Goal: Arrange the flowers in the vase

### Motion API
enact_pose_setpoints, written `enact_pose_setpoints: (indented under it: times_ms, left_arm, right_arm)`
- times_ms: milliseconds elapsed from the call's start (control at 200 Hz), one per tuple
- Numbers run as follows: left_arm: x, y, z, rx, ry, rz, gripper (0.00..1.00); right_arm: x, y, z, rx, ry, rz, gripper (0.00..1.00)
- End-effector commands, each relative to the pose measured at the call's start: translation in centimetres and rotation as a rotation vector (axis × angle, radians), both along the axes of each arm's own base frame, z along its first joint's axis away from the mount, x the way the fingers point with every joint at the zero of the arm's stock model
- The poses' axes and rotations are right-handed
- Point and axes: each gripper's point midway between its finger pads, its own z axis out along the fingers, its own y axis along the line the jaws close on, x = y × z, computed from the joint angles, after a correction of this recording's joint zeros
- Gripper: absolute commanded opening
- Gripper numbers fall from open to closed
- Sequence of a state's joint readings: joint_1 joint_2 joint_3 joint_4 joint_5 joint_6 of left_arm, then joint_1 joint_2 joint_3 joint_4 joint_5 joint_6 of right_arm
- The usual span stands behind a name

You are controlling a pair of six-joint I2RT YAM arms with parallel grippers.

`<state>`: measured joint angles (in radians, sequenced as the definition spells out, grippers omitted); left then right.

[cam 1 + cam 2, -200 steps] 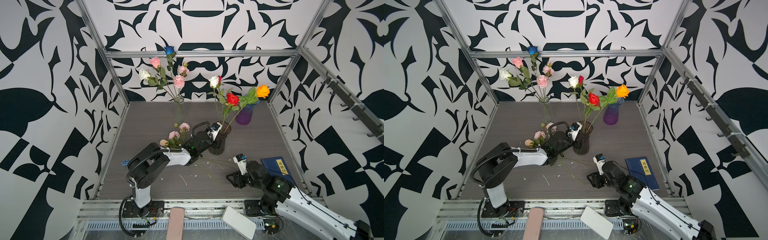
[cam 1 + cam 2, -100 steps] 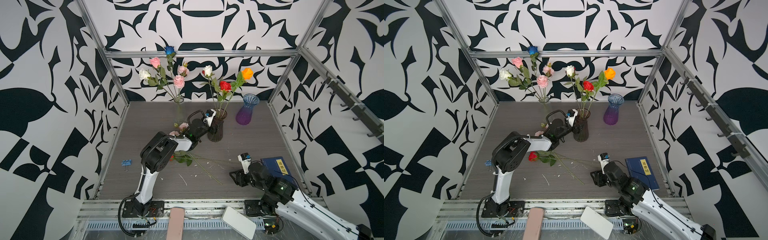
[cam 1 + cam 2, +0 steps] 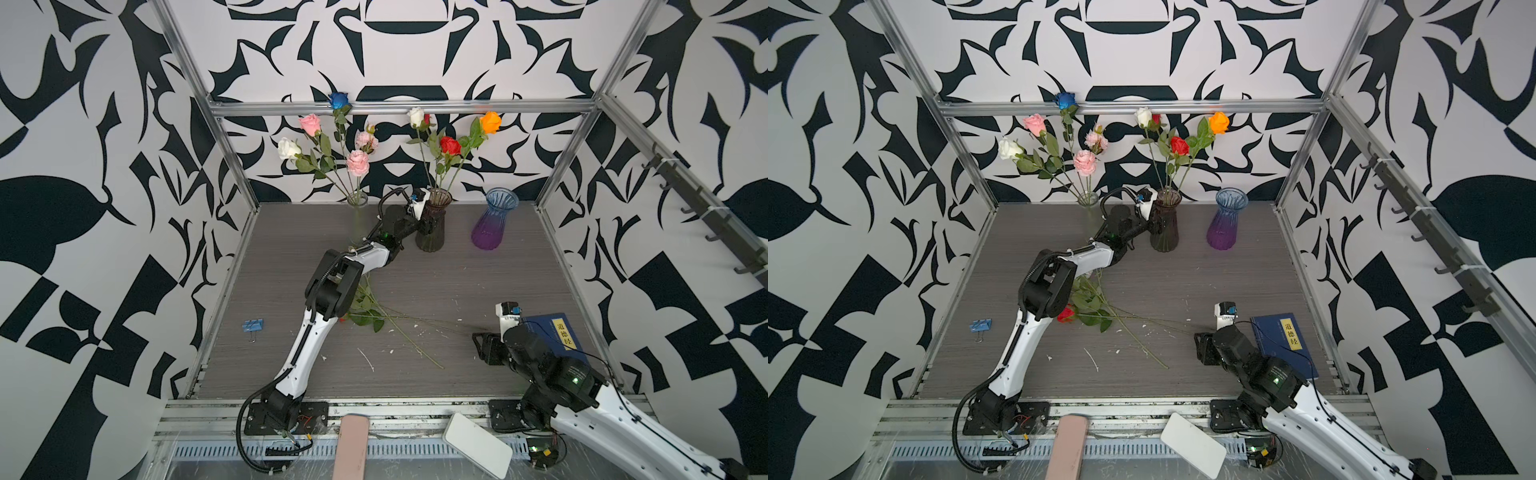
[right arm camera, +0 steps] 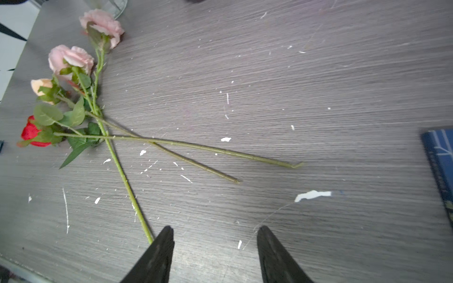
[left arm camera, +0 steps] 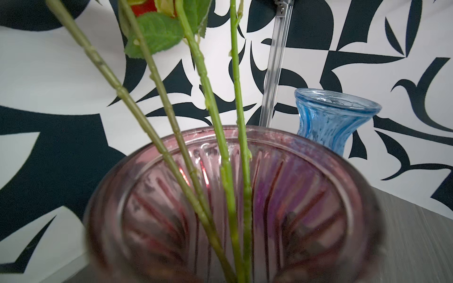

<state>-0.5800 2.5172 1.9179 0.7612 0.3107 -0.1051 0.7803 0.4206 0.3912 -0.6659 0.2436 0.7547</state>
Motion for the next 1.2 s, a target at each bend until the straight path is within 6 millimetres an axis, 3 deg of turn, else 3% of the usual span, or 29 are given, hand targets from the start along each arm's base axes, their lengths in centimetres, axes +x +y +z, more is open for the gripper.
enact_pose_setpoints:
  times_ms: [0, 200, 420, 590, 670, 915, 1195]
  left_arm:
    - [0.0, -1.1, 0.1, -0.005, -0.011, -0.073, 0.5]
    - [-0.6, -1.6, -1.4, -0.004, 0.006, -0.087, 0.52]
    - [-2.5, -1.1, -2.2, -0.009, 0.016, -0.071, 0.66]
    - [-3.7, -1.3, -2.3, 0.02, 0.0, -0.046, 0.84]
    - [-4.1, -1.5, -2.0, 0.029, -0.013, -0.037, 1.0]
    - [-5.2, -0.9, -1.5, 0.061, -0.027, 0.022, 0.99]
    - [-7.8, 3.1, 1.0, 0.09, -0.03, 0.122, 0.99]
  right_arm:
    - [0.6, -0.9, 1.6, 0.008, -0.027, -0.075, 0.58]
    - [0.0, -1.8, 1.6, 0.007, -0.022, -0.099, 0.58]
    - [-0.2, -0.9, 2.0, 0.038, -0.038, -0.043, 0.58]
    - [-0.3, -0.1, 2.4, 0.043, -0.036, 0.007, 0.59]
    - [-0.4, 0.0, 2.6, 0.049, -0.037, 0.021, 0.6]
    - [-0.5, 0.1, 3.0, 0.074, -0.054, 0.02, 0.65]
    - [0.4, -1.6, 3.8, 0.047, -0.112, -0.077, 0.7]
